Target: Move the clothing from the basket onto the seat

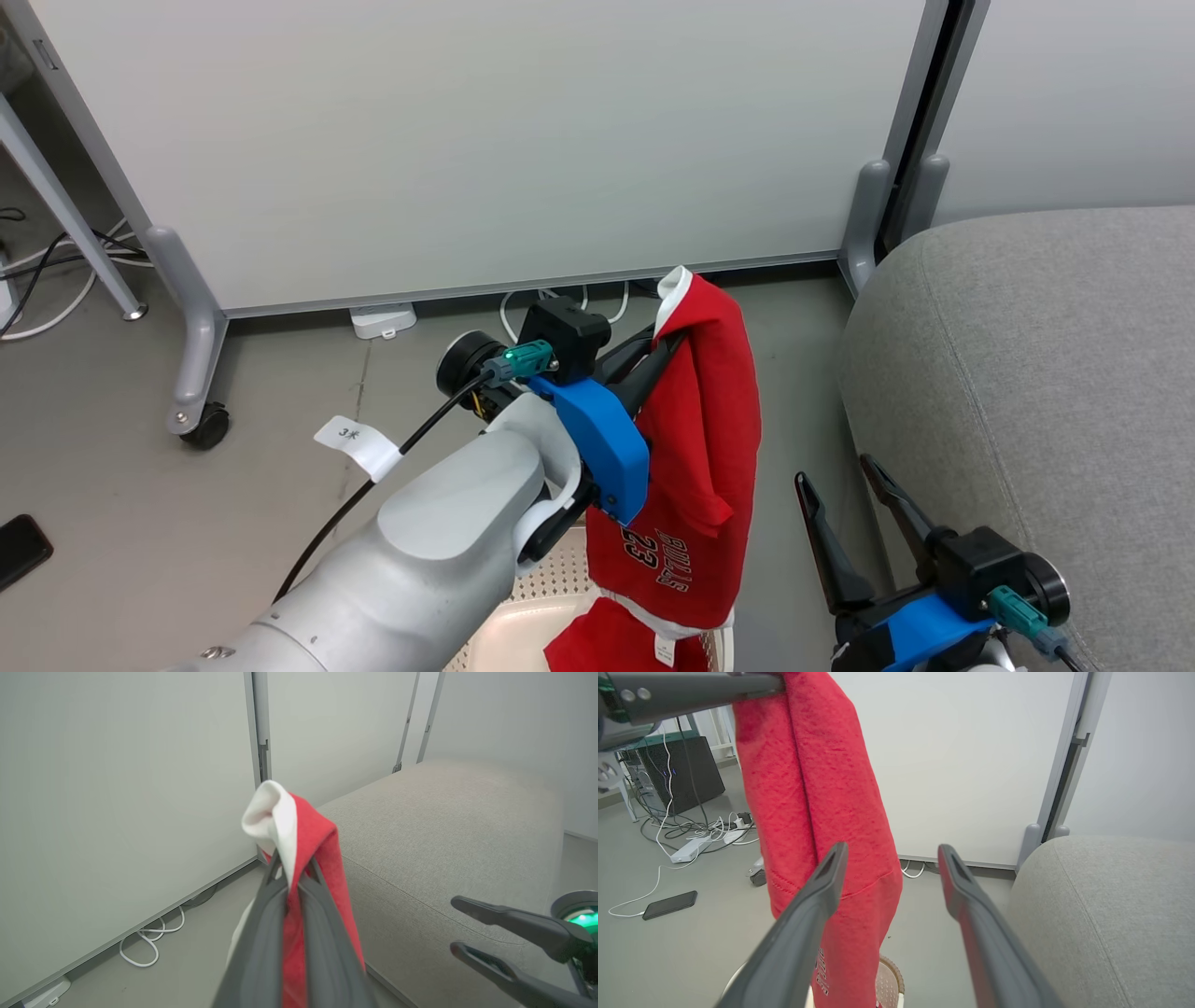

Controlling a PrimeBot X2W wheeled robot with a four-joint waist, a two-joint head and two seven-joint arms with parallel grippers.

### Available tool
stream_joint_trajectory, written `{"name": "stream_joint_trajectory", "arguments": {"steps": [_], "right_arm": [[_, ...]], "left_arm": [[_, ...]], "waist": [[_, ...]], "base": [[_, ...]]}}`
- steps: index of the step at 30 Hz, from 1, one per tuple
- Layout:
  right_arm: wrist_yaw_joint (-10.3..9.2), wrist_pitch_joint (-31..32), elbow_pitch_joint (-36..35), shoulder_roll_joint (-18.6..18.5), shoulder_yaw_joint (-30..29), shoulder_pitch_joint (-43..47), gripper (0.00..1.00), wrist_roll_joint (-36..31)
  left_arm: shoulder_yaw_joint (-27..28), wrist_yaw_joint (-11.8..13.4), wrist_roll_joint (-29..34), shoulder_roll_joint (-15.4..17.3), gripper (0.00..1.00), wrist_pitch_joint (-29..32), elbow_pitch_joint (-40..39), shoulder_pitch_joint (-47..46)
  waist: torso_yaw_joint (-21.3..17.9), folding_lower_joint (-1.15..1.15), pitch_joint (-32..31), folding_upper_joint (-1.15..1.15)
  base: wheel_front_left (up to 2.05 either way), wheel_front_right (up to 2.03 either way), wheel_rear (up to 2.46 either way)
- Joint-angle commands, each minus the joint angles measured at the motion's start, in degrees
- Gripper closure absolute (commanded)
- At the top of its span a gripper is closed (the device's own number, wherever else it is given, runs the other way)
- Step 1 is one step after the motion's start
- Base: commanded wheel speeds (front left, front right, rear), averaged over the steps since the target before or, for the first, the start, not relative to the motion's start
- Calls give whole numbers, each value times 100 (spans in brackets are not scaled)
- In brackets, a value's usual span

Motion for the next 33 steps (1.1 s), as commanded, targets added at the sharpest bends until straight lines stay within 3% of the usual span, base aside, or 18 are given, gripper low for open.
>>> {"name": "stream_joint_trajectory", "arguments": {"steps": [1,14,21,33], "right_arm": [[3,-2,-11,-18,13,18,0,1],[3,549,319,-18,396,-562,0,-116],[3,865,904,-19,642,-1158,0,-141],[3,879,1920,-18,811,-1901,0,-25]], "left_arm": [[-3,-8,-29,16,100,-10,19,-110],[-124,-8,-135,-9,100,-36,71,-186],[-168,-8,-160,-45,100,-57,77,-237],[-280,-8,-244,-109,100,-92,75,-295]], "waist": [[2,1,0,-1],[-1,1,70,-1],[13,1,165,-1],[154,1,223,-1]], "base": [[0,0,0],[0,0,0],[0,0,0],[0,0,0]]}}
